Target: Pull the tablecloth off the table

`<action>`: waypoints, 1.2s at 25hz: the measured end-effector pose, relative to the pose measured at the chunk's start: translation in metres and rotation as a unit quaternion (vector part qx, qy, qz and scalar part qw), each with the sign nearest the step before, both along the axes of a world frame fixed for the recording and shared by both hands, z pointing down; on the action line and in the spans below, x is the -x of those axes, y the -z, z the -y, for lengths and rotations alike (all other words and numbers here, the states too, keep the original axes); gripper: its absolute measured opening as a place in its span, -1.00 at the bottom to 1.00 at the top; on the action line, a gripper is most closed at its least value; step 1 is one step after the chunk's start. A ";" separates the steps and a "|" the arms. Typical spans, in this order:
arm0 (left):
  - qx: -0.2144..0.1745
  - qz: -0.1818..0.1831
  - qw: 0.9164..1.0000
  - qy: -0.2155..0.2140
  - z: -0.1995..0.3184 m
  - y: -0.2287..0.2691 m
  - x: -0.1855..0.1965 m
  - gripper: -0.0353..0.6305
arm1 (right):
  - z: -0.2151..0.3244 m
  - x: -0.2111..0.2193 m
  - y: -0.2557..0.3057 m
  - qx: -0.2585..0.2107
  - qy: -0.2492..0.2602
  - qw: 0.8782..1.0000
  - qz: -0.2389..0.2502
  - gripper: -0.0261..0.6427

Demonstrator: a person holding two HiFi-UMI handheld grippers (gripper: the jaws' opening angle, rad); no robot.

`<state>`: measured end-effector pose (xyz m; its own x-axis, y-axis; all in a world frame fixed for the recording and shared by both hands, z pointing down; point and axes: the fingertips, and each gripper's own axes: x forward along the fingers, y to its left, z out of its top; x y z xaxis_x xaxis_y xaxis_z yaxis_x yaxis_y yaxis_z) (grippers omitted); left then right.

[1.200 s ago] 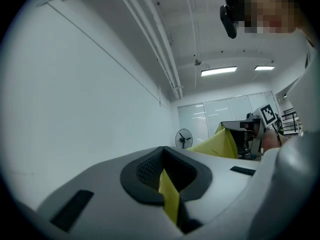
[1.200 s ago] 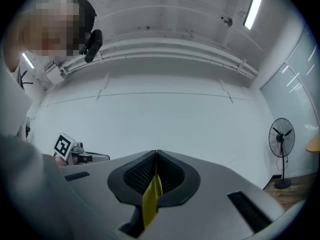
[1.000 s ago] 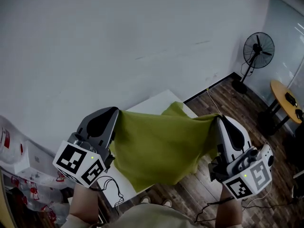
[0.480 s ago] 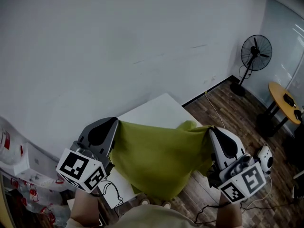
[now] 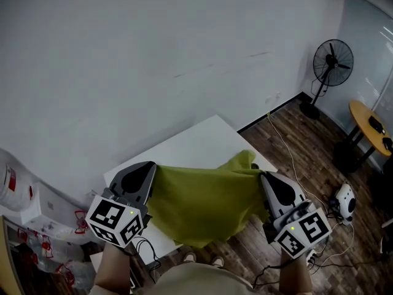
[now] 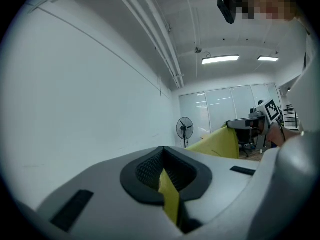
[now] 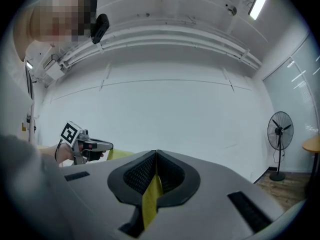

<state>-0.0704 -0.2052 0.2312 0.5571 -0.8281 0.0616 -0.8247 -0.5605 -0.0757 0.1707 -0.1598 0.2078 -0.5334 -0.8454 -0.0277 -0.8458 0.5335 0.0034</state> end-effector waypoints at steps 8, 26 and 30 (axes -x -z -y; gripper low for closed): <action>0.039 0.024 0.999 -0.003 -0.007 -0.041 -0.007 -0.84 | 0.000 -0.006 -0.040 0.040 -0.011 0.999 -0.004 -0.83; 0.096 -0.005 0.995 0.003 -0.009 -0.095 -0.007 -0.84 | 0.001 -0.010 -0.096 0.103 -0.022 0.994 -0.010 -0.83; 0.098 -0.005 0.995 0.005 -0.006 -0.096 -0.008 -0.84 | 0.003 -0.012 -0.098 0.107 -0.019 0.994 -0.011 -0.83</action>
<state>-0.0622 -0.1987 0.3270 0.5508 -0.8060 0.2165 -0.8301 -0.5561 0.0418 0.1825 -0.1624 0.3060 -0.4991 -0.8504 0.1664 -0.8665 0.4913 -0.0879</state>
